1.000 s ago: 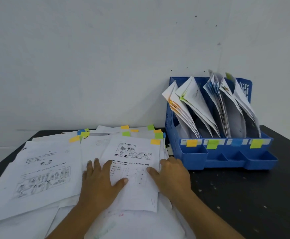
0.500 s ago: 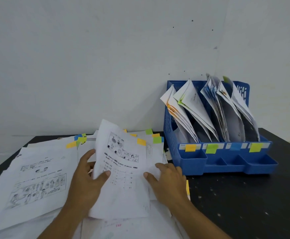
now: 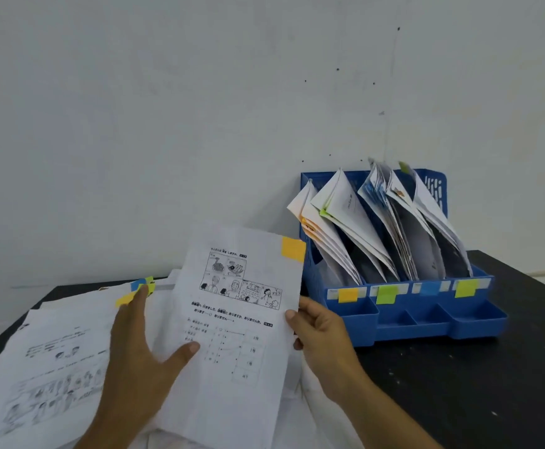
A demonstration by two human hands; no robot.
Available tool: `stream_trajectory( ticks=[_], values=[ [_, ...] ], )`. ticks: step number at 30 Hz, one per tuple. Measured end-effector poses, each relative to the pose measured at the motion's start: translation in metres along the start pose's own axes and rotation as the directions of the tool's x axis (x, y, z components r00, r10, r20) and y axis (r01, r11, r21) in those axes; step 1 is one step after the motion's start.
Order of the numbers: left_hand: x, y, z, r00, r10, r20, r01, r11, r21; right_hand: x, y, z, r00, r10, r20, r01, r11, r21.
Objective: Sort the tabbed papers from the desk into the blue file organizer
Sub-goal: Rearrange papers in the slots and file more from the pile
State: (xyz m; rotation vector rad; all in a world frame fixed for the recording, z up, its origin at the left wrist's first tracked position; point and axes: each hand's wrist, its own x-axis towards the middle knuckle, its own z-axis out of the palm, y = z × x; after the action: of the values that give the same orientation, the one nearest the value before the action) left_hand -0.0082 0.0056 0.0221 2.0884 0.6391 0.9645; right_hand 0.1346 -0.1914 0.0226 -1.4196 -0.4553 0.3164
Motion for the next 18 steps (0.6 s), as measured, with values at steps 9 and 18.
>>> stream_trajectory(
  ticks=[9,18],
  values=[
    [-0.009,0.074,0.046,0.950,-0.068,0.304,0.179,0.917,-0.356,-0.011,-0.009,0.027,0.960,-0.207,0.187,0.241,0.953,-0.182],
    [-0.003,0.090,0.063,0.963,-0.192,0.190,0.264,0.812,-0.520,-0.005,-0.019,0.022,0.918,-0.139,0.371,0.282,0.887,-0.365]
  ],
)
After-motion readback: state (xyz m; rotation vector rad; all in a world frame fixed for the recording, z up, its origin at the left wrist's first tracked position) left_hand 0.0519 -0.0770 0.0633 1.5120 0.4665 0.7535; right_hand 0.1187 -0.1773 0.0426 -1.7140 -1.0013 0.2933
